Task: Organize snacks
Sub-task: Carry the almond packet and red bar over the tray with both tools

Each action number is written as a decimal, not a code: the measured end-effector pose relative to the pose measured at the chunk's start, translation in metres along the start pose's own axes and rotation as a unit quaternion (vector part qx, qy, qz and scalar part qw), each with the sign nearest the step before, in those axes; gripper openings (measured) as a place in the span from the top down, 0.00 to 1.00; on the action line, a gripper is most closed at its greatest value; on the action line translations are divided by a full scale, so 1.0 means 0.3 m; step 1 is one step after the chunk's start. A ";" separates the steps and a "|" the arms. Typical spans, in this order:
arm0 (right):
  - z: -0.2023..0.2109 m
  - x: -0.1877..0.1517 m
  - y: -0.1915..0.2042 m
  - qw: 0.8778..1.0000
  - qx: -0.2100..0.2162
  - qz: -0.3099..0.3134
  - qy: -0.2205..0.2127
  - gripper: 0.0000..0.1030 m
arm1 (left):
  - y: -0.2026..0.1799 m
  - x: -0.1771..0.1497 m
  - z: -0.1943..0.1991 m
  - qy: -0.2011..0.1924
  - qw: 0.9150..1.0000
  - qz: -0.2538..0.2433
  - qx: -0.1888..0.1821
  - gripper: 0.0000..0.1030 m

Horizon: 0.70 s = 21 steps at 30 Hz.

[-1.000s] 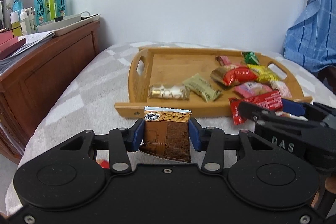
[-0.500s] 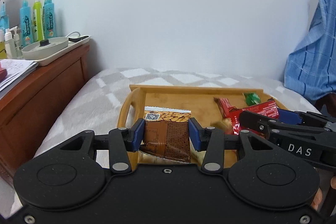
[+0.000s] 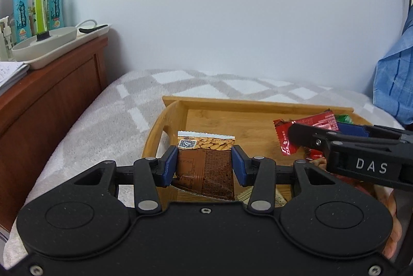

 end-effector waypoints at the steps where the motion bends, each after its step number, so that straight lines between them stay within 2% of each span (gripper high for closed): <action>1: -0.011 -0.003 -0.002 1.000 0.000 0.000 0.003 0.35 | -0.001 -0.004 -0.010 0.001 1.000 -0.002 0.001 0.58; 13: -0.076 -0.041 -0.019 1.000 -0.003 -0.008 0.030 0.34 | -0.016 -0.040 -0.074 0.011 1.000 -0.012 -0.001 0.58; 21: -0.082 -0.045 -0.025 0.999 -0.003 -0.013 0.032 0.31 | -0.011 -0.053 -0.093 0.017 1.000 -0.017 0.002 0.58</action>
Point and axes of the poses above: each gripper's, at about its wrist camera, not at the fingertips, and z roughly against the way its jaws point, y to its left, x to its top, the point moved 8 cm from there along -z, roughly the way its jaws point, and after that the axes turned 15 degrees about z, right-handed, at the moved point
